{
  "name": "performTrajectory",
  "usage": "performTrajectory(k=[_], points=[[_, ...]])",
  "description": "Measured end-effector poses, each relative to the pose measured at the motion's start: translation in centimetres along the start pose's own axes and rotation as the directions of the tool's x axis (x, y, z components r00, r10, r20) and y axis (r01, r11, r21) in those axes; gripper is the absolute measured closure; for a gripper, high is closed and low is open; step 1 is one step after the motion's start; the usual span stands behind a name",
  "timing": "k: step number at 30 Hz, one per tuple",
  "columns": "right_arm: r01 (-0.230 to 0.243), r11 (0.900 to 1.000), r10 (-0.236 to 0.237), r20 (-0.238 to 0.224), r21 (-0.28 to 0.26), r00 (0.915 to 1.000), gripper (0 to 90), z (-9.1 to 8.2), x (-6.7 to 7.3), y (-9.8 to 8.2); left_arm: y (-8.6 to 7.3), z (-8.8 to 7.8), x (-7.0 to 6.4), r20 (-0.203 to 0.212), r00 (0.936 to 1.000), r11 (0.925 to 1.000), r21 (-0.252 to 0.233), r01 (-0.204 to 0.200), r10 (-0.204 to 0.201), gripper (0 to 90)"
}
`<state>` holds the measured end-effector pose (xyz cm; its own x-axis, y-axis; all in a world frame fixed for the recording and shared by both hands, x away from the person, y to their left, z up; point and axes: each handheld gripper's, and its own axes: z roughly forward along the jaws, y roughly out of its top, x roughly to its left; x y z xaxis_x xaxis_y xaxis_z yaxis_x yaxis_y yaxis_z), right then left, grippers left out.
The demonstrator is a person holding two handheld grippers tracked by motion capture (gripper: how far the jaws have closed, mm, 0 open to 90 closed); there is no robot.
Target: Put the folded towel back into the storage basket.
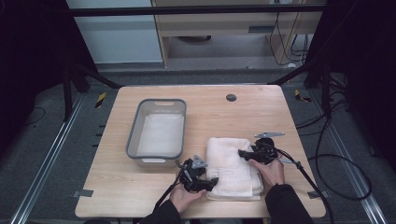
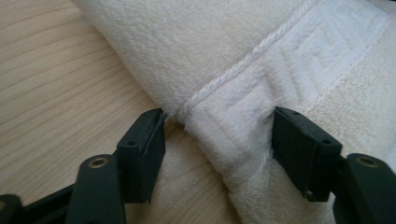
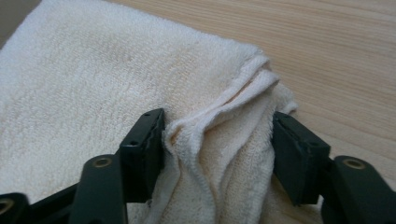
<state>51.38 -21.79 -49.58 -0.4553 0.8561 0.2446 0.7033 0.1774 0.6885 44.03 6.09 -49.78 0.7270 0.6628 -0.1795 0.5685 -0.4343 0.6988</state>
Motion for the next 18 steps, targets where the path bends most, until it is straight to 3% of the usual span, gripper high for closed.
performTrajectory(k=[3,12,18], points=[[-0.013,1.0,0.013,-0.019,0.004,0.9997,48.4,0.02,0.02,0.0,0.06,-0.03,0.0,0.026,0.9996,0.9999,0.01,0.006,-0.006,45.4],[-0.033,0.999,0.034,-0.056,0.014,0.9978,58.2,0.0,-0.05,0.09,0.22,0.01,-0.01,0.073,0.9968,0.9991,0.027,0.032,-0.034,57.2],[-0.025,1.0,0.025,-0.071,0.003,0.9971,67.4,-0.13,0.05,0.16,0.29,-0.08,-0.46,0.07,0.9973,0.9995,0.021,0.021,-0.023,67.4]])
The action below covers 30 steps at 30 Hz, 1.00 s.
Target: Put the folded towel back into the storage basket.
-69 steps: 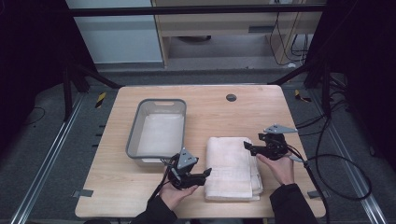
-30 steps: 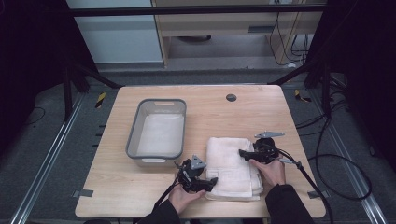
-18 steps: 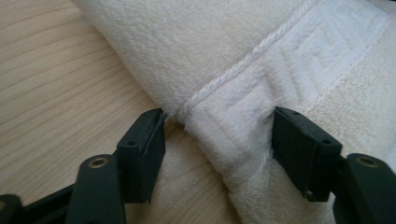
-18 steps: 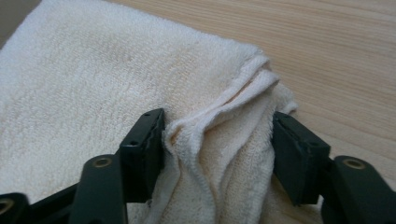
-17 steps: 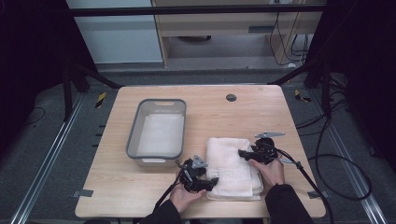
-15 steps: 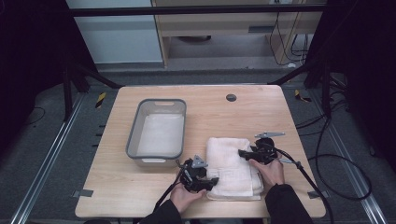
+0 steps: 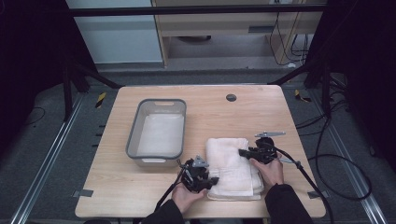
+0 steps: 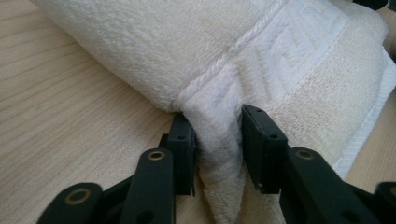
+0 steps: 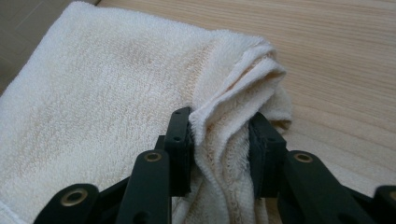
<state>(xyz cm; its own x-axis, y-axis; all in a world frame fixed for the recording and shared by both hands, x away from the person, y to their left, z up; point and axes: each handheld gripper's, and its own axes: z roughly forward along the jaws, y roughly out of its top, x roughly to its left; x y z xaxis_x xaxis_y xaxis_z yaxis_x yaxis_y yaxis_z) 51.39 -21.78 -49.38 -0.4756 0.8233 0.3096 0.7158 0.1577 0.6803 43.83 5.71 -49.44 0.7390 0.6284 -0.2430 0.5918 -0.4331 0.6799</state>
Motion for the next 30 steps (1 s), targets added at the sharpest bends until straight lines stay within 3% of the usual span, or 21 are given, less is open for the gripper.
performTrajectory(k=[10,16,20,30], points=[[-0.008,1.0,0.008,-0.019,-0.028,0.9998,70.8,-0.7,0.1,0.3,-0.2,-0.4,0.0,0.018,0.9997,0.9989,-0.043,0.02,-0.019,73.8],[0.02,0.998,-0.02,-0.012,-0.06,0.9997,70.7,-1.7,0.7,0.7,0.1,-1.3,-0.6,0.015,0.9999,0.9973,-0.074,-0.006,0.007,73.9],[0.028,0.993,-0.03,-0.011,-0.111,0.9995,70.7,-3.0,1.5,1.2,0.5,-2.1,-0.9,0.001,0.9994,0.995,-0.094,-0.033,0.034,74.0],[0.049,0.98,-0.054,-0.019,-0.192,0.9983,70.8,-5.4,2.7,2.3,1.5,-4.5,-1.3,0.024,0.9991,0.9861,-0.163,-0.031,0.036,74.1]])
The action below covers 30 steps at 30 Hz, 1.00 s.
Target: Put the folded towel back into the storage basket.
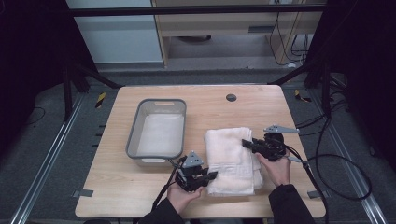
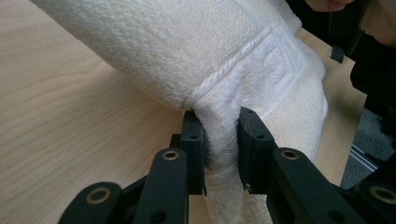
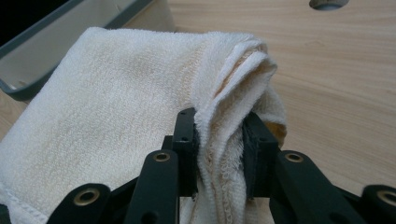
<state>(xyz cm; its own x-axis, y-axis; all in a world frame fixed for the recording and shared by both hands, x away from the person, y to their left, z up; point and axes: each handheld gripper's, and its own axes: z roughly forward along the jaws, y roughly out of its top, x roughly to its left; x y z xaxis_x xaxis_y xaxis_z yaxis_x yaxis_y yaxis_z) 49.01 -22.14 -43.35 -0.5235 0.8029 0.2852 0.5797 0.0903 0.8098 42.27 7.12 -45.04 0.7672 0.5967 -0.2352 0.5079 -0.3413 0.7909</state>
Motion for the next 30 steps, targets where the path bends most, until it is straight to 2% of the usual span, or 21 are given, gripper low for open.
performTrajectory(k=[6,16,30], points=[[0.009,0.999,-0.009,-0.006,-0.032,0.9999,70.8,-0.8,0.5,0.8,0.9,-1.1,-0.4,-0.005,0.9997,0.9993,-0.027,-0.026,0.026,74.2],[0.032,0.995,-0.033,-0.004,-0.092,0.9994,70.8,-2.1,1.6,2.9,2.8,-3.1,-0.5,-0.01,0.999,0.9957,-0.081,-0.045,0.044,74.2],[0.06,0.986,-0.058,0.019,-0.158,0.9981,70.8,-2.2,2.9,6.1,5.2,-5.0,0.0,-0.042,0.9969,0.9884,-0.134,-0.072,0.067,74.3]])
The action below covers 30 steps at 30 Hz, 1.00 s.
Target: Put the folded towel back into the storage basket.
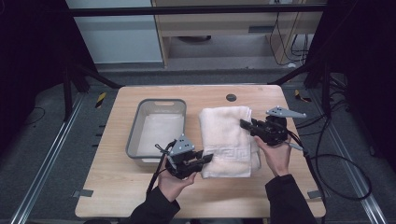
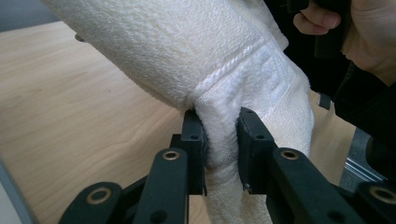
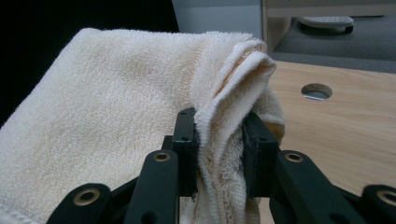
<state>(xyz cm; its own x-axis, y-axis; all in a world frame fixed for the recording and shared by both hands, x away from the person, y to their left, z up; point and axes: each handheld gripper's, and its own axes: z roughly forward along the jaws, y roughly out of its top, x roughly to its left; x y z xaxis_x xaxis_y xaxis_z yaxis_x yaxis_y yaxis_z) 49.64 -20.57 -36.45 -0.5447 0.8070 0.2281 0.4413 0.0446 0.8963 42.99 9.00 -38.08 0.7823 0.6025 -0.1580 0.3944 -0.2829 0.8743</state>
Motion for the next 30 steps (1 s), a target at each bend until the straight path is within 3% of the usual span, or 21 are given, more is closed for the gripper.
performTrajectory(k=[14,30], points=[[0.026,0.998,-0.026,-0.004,-0.057,0.9996,70.8,0.1,1.6,3.1,2.0,-2.4,0.8,-0.022,0.9997,0.9975,-0.068,-0.016,0.015,74.5],[0.06,0.995,-0.06,-0.004,-0.084,0.9982,70.8,1.9,4.2,5.9,2.8,-5.1,2.6,-0.079,0.9968,0.992,-0.125,-0.016,0.006,74.7]])
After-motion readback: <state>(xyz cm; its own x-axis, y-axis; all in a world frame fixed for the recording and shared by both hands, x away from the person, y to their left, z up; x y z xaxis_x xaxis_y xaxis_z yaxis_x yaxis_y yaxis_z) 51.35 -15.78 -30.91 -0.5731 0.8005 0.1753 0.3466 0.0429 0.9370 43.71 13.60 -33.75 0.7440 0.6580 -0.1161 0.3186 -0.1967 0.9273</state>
